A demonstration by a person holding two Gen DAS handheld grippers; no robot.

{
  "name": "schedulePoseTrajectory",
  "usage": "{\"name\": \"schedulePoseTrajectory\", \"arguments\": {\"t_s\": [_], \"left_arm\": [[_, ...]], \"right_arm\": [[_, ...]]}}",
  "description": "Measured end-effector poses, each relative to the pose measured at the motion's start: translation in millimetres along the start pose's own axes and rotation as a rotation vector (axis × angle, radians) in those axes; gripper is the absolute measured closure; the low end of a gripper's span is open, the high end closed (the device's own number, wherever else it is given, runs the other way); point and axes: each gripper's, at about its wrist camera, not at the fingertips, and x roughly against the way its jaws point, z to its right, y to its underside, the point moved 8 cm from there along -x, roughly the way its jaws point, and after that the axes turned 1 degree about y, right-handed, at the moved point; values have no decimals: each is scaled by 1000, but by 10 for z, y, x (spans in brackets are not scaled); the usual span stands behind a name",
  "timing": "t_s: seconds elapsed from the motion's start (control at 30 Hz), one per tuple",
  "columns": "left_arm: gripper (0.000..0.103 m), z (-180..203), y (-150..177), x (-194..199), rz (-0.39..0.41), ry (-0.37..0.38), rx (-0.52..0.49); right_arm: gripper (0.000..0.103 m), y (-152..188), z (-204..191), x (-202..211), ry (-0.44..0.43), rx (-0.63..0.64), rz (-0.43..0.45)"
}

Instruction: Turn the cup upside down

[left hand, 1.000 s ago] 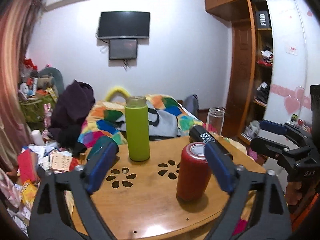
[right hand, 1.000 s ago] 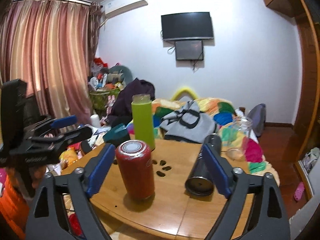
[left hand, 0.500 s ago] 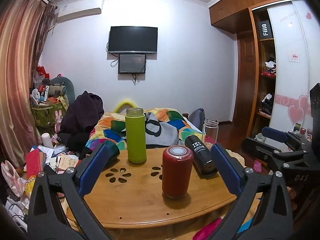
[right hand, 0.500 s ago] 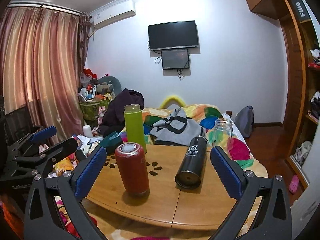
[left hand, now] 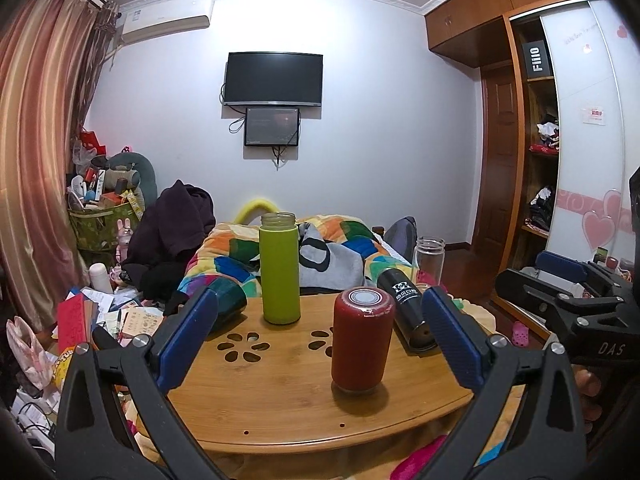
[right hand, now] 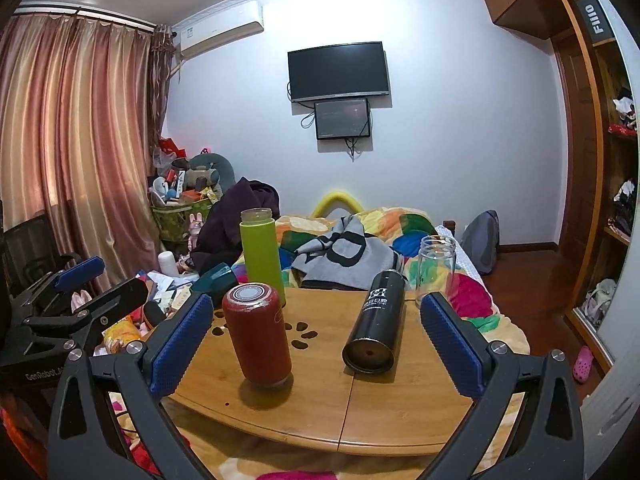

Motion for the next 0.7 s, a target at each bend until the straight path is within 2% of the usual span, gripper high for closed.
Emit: {"name": "schedulePoseTrajectory", "arguments": {"t_s": [0.7], "left_arm": [[0,-20,1,16,10,-14,-4]], "right_arm": [[0,-19,0,-4,0,1,0]]}}
